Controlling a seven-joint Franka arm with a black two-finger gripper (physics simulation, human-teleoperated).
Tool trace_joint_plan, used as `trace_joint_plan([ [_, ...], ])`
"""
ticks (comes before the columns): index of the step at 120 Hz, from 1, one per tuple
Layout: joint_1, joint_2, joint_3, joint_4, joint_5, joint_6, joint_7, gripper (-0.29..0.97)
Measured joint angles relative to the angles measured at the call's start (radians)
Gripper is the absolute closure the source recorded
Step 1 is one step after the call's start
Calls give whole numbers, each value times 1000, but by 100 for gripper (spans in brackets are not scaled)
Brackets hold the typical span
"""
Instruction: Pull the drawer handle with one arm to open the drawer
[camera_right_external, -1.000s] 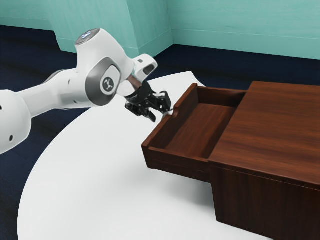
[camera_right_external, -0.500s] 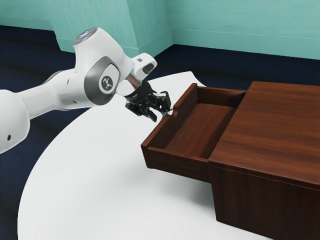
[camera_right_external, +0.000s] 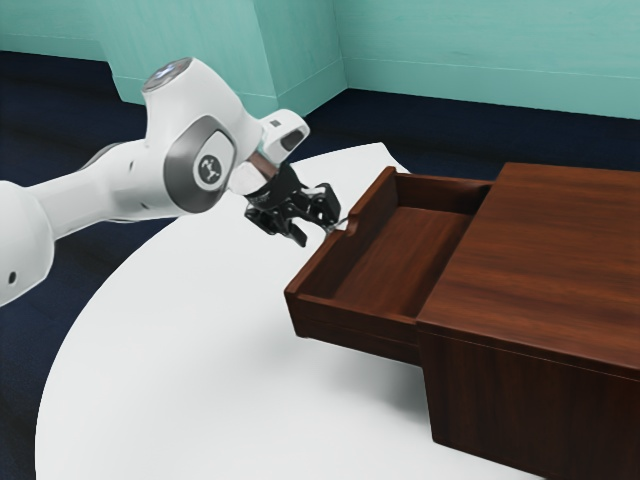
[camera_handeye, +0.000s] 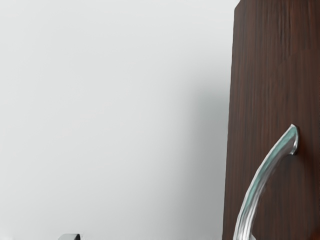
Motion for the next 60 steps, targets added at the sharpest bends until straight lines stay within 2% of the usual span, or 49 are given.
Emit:
trace_joint_plan([
  [60,24,0,-4,-2,27,-1,-27,30],
])
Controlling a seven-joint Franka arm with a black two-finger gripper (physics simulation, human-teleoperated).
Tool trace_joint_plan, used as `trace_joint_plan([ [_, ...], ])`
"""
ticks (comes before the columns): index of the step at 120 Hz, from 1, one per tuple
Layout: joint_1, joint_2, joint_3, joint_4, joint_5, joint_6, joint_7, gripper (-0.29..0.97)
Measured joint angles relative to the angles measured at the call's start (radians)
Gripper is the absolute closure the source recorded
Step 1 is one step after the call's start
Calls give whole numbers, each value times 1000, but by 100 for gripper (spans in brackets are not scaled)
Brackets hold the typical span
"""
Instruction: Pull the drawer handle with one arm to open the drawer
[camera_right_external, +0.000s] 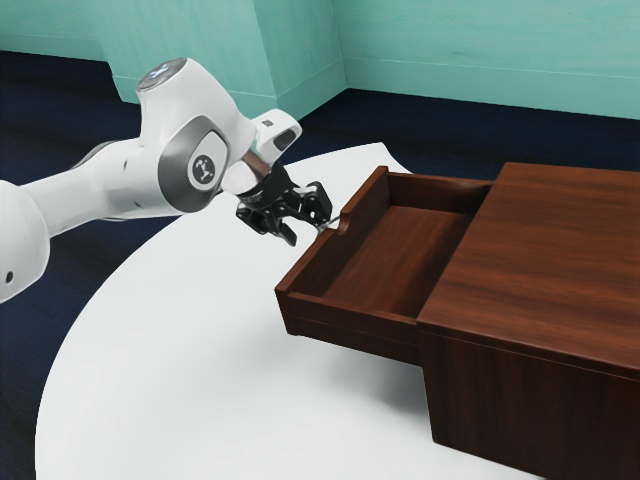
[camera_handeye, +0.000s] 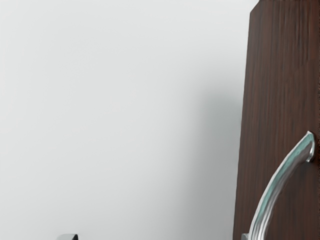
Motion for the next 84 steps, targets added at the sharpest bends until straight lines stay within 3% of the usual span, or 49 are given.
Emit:
trace_joint_plan([
  [44,0,-2,2,1,-20,-2,4,16],
  [84,10,-15,0,8,-18,0,9,13],
])
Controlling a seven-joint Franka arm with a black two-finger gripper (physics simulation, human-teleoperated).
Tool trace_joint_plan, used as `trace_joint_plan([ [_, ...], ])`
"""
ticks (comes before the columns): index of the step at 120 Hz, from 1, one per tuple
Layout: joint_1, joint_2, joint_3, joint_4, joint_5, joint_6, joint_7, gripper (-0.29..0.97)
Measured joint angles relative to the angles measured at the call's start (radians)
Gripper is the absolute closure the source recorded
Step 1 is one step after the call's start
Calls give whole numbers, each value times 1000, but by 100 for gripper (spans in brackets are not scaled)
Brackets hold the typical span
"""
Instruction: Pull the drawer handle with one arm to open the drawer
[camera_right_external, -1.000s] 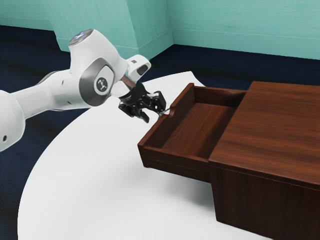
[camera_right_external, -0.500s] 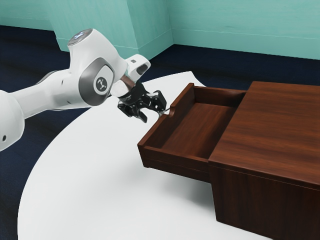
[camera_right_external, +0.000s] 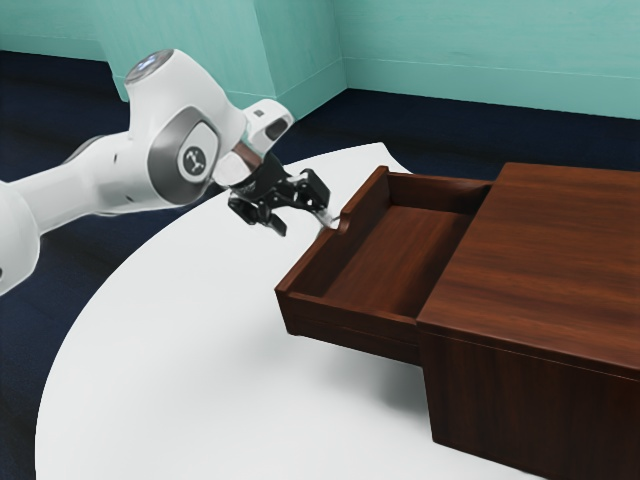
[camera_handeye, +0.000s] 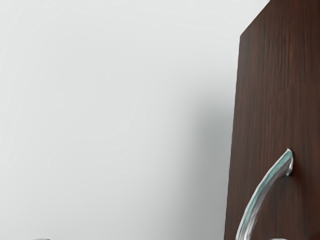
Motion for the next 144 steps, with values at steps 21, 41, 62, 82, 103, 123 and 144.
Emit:
trace_joint_plan([
  [21,-32,-90,6,-21,10,-6,-13,10],
  [41,-311,-281,199,-17,93,-156,-167,5],
  [62,-360,-304,314,89,200,-450,-477,2],
  [82,-340,-310,262,29,228,-589,-710,1],
  [103,-363,-326,259,-26,233,-650,-908,0],
  [123,-364,-339,259,-30,238,-675,-1050,0],
  [144,-366,-342,259,-31,242,-686,-1163,0],
])
